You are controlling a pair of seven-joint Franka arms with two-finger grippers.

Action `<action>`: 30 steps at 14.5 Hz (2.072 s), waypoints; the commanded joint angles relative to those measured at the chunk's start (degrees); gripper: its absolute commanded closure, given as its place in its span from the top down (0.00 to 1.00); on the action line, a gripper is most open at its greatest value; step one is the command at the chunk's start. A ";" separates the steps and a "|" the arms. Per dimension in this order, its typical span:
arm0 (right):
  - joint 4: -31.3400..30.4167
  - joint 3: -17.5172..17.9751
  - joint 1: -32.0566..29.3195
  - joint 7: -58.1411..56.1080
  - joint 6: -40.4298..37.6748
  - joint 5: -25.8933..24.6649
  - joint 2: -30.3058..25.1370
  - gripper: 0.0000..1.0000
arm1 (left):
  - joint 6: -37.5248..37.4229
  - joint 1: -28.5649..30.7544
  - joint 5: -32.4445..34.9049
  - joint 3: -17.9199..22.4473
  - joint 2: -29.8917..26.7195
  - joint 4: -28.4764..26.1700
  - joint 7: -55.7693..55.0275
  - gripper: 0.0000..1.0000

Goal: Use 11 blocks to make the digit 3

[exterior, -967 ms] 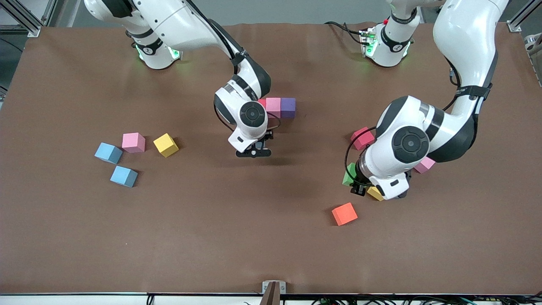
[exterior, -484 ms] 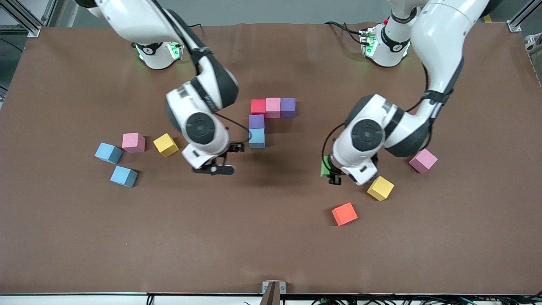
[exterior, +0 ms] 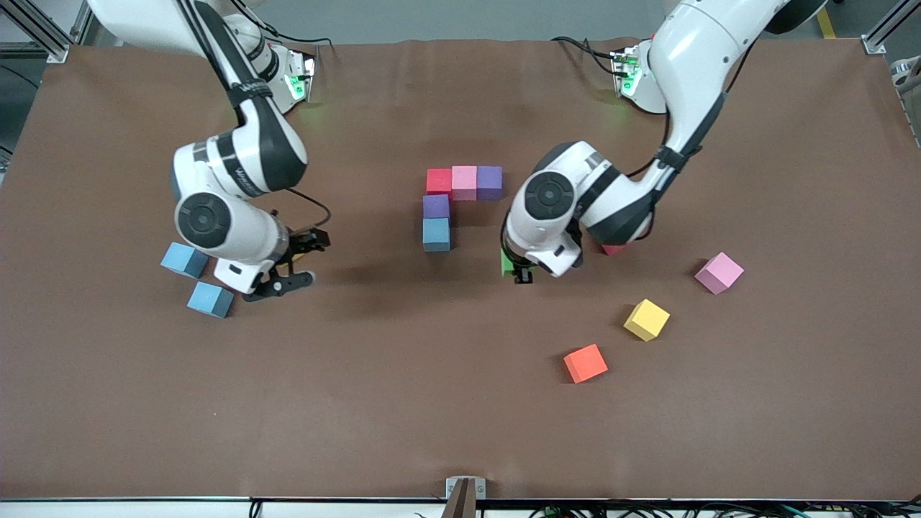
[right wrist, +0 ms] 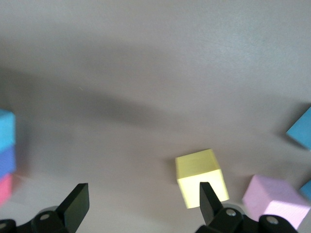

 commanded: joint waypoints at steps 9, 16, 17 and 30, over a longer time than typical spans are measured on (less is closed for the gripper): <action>-26.90 0.95 -6.02 -22.73 29.31 -0.32 -7.12 1.00 | 11.72 -6.88 6.11 0.33 3.41 -4.75 -10.25 0.06; -29.45 0.86 -6.46 -22.73 33.70 -0.32 -4.05 1.00 | 13.92 -9.09 7.51 0.69 5.87 -4.39 -11.76 0.08; -29.45 0.95 -6.38 -22.73 34.14 -0.32 -3.44 1.00 | 13.92 -9.09 8.22 0.77 5.87 -4.39 -11.76 0.08; -22.97 0.60 -6.47 -23.09 28.81 -0.23 -0.18 0.31 | 15.85 -10.67 11.74 1.39 7.72 -3.95 -15.97 0.08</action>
